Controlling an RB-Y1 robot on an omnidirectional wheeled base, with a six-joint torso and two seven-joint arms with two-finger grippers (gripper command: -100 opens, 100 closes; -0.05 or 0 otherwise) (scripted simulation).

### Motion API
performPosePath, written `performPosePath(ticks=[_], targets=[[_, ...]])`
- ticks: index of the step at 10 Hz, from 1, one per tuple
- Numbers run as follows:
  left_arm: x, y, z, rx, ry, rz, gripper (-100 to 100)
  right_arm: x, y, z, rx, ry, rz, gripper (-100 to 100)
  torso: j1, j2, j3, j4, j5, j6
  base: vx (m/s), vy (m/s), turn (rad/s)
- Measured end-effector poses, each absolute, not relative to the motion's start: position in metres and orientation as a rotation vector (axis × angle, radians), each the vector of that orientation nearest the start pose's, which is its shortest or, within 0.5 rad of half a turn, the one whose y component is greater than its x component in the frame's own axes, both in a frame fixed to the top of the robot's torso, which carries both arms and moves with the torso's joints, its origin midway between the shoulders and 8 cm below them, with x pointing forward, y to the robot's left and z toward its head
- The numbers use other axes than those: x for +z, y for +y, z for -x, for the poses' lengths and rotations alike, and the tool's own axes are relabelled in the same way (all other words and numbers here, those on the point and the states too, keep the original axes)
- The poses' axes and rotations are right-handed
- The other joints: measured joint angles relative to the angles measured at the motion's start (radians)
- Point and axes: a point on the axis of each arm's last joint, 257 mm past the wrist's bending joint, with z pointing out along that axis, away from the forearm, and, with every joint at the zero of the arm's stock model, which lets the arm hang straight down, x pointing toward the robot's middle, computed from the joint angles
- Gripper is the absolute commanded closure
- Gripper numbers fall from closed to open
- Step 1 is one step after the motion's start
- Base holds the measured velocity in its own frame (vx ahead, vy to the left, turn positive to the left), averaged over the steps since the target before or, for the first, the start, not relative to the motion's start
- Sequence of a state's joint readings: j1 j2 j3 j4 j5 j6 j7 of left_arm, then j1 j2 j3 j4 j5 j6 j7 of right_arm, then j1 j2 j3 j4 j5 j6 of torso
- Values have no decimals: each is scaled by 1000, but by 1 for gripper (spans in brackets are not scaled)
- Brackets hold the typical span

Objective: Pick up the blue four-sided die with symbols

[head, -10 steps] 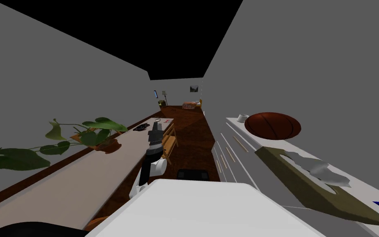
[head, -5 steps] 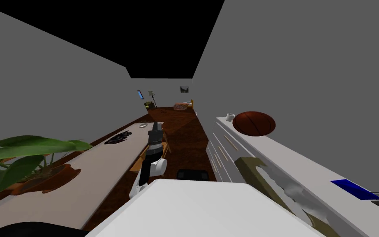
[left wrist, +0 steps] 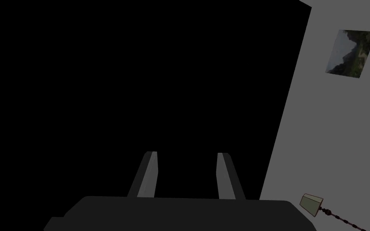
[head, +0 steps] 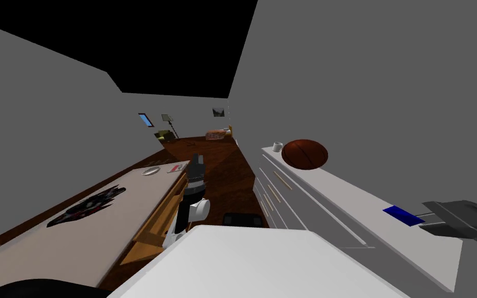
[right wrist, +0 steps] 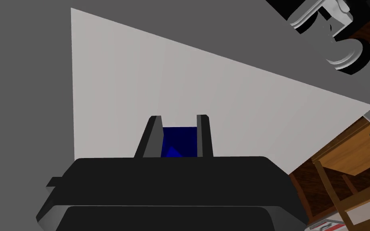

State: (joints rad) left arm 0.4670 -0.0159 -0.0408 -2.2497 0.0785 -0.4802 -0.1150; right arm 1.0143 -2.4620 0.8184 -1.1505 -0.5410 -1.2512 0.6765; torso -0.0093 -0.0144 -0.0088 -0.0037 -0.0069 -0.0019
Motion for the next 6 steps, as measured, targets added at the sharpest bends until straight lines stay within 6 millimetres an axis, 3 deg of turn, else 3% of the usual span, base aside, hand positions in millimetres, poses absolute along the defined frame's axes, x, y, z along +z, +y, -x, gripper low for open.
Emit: performPosePath(ticks=[6], targets=[[18, 274, -356, -1293, 598, 697, 0, -117, -606, -190, 164, 2762, 1318, 100, -3, -3, -2, -1, 0, 0, 146, 15, -343]])
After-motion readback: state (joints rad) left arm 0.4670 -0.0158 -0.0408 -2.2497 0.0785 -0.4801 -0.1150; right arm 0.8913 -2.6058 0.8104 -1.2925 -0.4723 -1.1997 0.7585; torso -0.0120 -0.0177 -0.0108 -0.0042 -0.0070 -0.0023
